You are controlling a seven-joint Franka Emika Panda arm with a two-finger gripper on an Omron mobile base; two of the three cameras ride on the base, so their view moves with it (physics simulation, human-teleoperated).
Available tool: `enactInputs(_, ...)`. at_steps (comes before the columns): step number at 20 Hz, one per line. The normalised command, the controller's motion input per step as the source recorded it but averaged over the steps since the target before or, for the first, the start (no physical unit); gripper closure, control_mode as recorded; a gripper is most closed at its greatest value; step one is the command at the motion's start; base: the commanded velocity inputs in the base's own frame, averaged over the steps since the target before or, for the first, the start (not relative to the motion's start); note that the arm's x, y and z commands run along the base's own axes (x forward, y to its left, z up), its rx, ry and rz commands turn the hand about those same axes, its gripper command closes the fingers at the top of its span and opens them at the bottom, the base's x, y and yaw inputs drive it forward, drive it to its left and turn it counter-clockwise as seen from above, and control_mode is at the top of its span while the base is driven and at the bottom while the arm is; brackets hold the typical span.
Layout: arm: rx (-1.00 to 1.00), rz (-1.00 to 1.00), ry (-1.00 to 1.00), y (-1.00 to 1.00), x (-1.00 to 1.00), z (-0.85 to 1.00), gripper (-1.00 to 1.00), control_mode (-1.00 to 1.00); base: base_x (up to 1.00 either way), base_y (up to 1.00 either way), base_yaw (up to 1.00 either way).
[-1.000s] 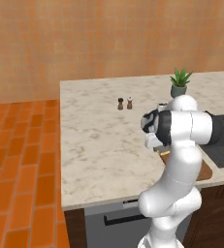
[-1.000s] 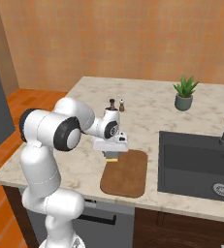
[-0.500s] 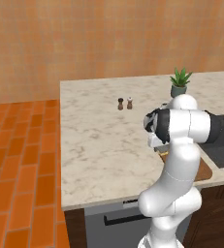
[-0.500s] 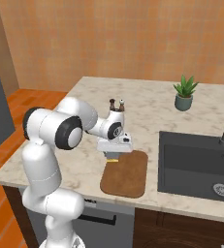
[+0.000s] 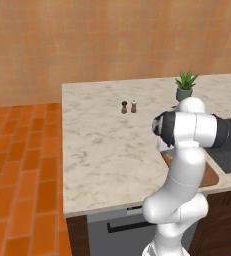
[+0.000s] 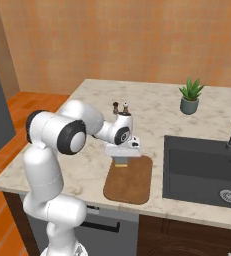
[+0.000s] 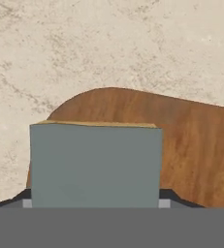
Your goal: Pick up the sponge from the counter and clean the cutting board by briefly scrubbing or pressing down on the cutting board. Once finished, release the sponge.
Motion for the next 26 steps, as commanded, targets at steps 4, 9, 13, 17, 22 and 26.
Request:
enactInputs(4,0.01,0.00,0.00,-0.54,0.22,-0.10,1.00,-1.00,0.00,0.00,0.00)
enactInputs(9,0.02,0.00,0.00,-0.62,0.09,-0.16,1.00,-1.00,0.00,0.00,0.00)
enactInputs(13,0.05,0.00,0.00,-0.78,0.00,-0.21,1.00,-1.00,0.00,0.00,0.00)
enactInputs(17,0.08,0.01,0.00,-0.83,0.00,-0.24,1.00,-1.00,0.00,0.00,0.00)
enactInputs(22,0.03,0.04,0.00,-0.72,-0.13,-0.29,1.00,-1.00,0.00,0.00,0.00)
enactInputs(26,0.00,0.09,0.00,-0.30,-0.85,-0.45,1.00,-1.00,0.00,0.00,0.00)
